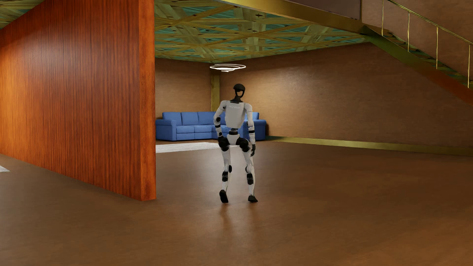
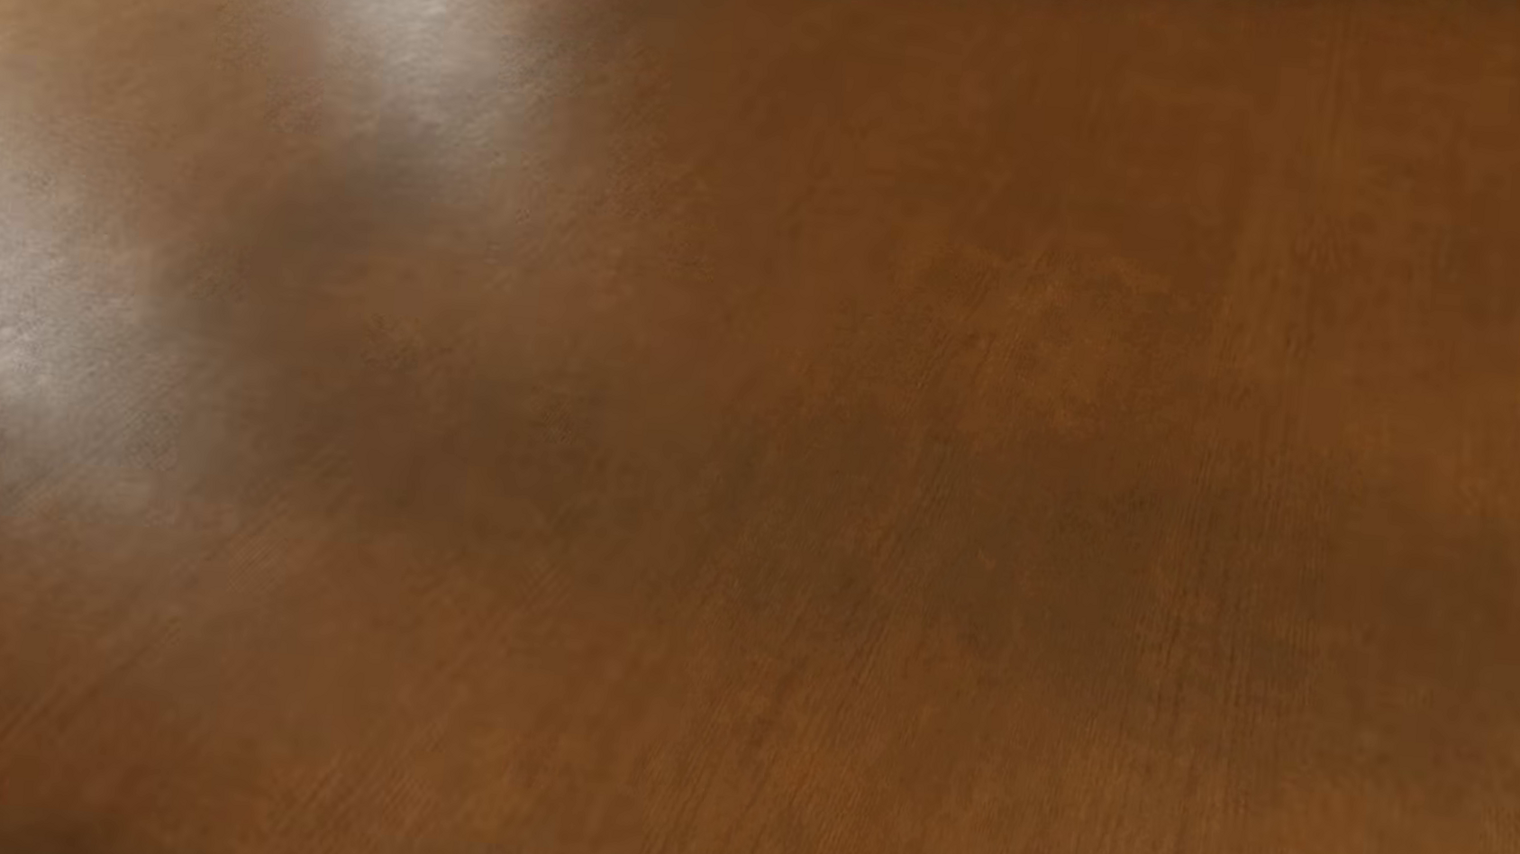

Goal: Avoid the corner

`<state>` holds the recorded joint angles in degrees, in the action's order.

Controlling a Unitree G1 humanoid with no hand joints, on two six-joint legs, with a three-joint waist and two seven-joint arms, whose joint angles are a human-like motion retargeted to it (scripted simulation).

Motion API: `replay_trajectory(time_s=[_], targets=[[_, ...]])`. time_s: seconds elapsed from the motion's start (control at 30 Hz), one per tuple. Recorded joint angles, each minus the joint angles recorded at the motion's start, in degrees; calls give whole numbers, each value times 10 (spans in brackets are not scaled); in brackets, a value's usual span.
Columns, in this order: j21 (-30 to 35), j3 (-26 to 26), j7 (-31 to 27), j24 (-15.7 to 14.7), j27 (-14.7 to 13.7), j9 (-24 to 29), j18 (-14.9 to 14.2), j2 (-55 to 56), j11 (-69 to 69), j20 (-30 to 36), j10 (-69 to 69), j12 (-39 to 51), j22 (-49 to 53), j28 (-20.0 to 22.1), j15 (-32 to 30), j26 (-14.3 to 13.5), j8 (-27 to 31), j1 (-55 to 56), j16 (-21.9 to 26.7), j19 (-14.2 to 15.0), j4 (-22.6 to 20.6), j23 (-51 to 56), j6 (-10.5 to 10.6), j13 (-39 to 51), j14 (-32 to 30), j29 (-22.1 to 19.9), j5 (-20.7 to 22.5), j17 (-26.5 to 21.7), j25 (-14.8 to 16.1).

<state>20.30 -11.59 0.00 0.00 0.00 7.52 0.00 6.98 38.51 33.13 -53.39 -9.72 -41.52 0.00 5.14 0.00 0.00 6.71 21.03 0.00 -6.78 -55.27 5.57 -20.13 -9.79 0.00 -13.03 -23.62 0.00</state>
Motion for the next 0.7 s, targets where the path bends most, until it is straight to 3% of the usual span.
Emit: replay_trajectory(time_s=[0.13,0.2,0.27,0.3,0.37,0.4,0.43,0.47,0.5,0.6,0.67,0.7], targets=[[-14,67,0,0,0,-11,0,-111,-25,59,64,-52,-46,0,74,0,0,139,-9,0,52,70,-21,2,40,0,-34,0,0],[-10,99,0,0,0,-19,0,-174,-47,60,151,-85,-71,0,98,0,0,193,-3,0,68,102,-35,10,64,0,-23,6,0],[-12,132,0,0,0,-24,0,-221,-66,85,209,-113,-104,0,128,0,0,236,7,0,82,124,-41,29,152,0,1,2,0],[5,159,0,0,0,-20,0,-233,-62,104,215,-124,-123,0,143,0,0,254,13,0,95,132,-47,48,158,0,3,-2,0],[12,205,0,0,0,-5,0,-269,-51,116,139,-144,-154,0,130,0,0,310,19,0,99,143,-69,76,-13,0,-12,-10,0],[-2,215,0,0,0,-1,0,-286,-45,133,102,-139,-179,0,89,0,0,323,18,0,85,143,-82,74,-36,0,-20,-10,0],[-11,224,0,0,0,-8,0,-275,-7,152,90,-138,-188,0,27,0,0,307,18,0,66,135,-92,63,-10,0,-35,-9,0],[-4,218,0,0,0,-20,0,-232,45,144,81,-146,-189,0,-34,0,0,288,15,0,52,119,-94,54,30,0,-32,-7,0],[1,187,0,0,0,-25,0,-181,124,124,80,-154,-171,0,-42,0,0,263,15,0,35,103,-97,51,69,0,-18,-4,0],[25,88,0,0,0,1,0,-27,348,139,160,-100,-121,0,60,0,0,92,18,0,-39,86,-104,16,141,0,20,4,0],[64,30,0,0,0,5,0,99,336,71,227,-57,-61,0,106,0,0,-24,22,0,-59,71,-102,-11,209,0,47,1,0],[70,-4,0,0,0,9,0,131,268,38,249,-40,-28,0,108,0,0,-88,26,0,-41,63,-96,-29,242,0,66,2,0]])
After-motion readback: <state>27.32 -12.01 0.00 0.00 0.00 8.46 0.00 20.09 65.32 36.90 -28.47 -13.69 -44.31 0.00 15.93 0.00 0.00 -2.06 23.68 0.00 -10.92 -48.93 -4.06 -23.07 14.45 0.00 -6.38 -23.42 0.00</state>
